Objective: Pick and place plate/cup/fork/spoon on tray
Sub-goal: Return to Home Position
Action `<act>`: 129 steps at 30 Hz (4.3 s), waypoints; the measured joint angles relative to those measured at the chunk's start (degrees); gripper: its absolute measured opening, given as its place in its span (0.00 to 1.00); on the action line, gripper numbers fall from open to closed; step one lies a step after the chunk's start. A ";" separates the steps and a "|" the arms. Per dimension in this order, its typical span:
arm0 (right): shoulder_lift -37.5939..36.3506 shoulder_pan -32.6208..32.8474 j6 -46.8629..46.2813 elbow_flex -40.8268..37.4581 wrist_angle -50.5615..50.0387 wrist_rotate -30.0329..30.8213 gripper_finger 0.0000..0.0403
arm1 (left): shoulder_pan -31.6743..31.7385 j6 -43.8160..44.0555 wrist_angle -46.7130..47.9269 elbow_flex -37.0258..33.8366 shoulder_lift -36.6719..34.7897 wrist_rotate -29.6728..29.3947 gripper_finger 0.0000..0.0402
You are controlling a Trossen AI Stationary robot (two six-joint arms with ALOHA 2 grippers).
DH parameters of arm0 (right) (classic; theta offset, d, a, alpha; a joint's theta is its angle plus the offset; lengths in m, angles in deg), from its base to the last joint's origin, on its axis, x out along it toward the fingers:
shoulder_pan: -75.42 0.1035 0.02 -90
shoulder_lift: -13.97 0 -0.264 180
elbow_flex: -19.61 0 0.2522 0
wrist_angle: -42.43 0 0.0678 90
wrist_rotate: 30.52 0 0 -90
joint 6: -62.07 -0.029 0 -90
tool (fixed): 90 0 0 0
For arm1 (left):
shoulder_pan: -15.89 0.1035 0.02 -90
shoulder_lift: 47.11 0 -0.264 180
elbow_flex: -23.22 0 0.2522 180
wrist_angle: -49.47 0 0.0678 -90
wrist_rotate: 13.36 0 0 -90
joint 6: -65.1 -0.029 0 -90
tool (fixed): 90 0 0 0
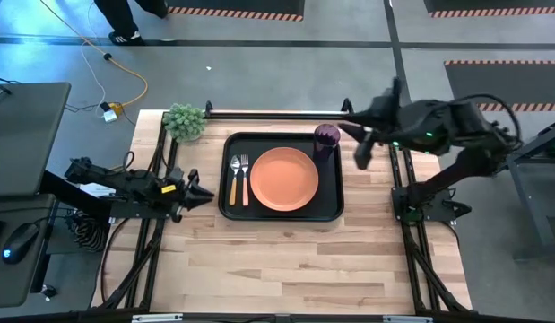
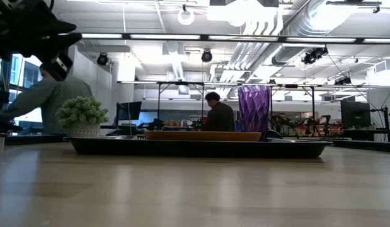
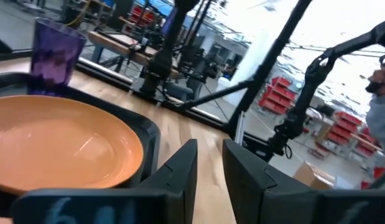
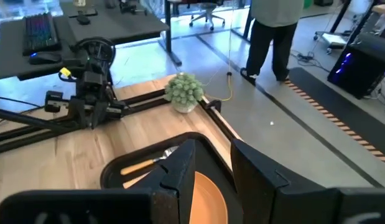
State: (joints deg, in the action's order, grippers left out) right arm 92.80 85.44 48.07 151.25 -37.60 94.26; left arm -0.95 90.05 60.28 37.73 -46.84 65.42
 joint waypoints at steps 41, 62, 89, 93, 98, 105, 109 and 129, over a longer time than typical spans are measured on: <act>-78.42 3.61 0.91 -108.01 63.35 5.34 0.24 | 0.00 -24.39 -1.08 0.04 0.11 -23.43 0.13; -77.74 3.49 -5.27 -114.76 62.16 9.55 0.24 | -0.02 -29.68 -0.95 0.04 0.21 -23.54 0.13; -77.72 3.49 -5.23 -114.74 62.05 9.25 0.24 | -0.02 -29.66 -0.93 0.04 0.21 -23.54 0.14; -77.71 3.49 -5.23 -114.74 62.03 9.24 0.24 | -0.02 -29.66 -0.93 0.04 0.21 -23.54 0.14; -77.72 3.49 -5.24 -114.74 62.03 9.23 0.24 | -0.02 -29.66 -0.93 0.04 0.21 -23.54 0.14; -77.70 3.51 -5.24 -114.74 62.03 9.23 0.24 | -0.02 -29.66 -0.94 0.04 0.21 -23.54 0.14; -77.72 3.49 -5.24 -114.74 62.03 9.23 0.24 | -0.02 -29.66 -0.93 0.04 0.21 -23.54 0.14; -77.70 3.50 -5.24 -114.74 62.01 9.23 0.24 | -0.02 -29.66 -0.94 0.04 0.21 -23.53 0.14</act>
State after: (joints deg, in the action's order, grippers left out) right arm 15.10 88.94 42.83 36.50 24.40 103.49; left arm -0.97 60.39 59.34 37.78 -46.64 41.88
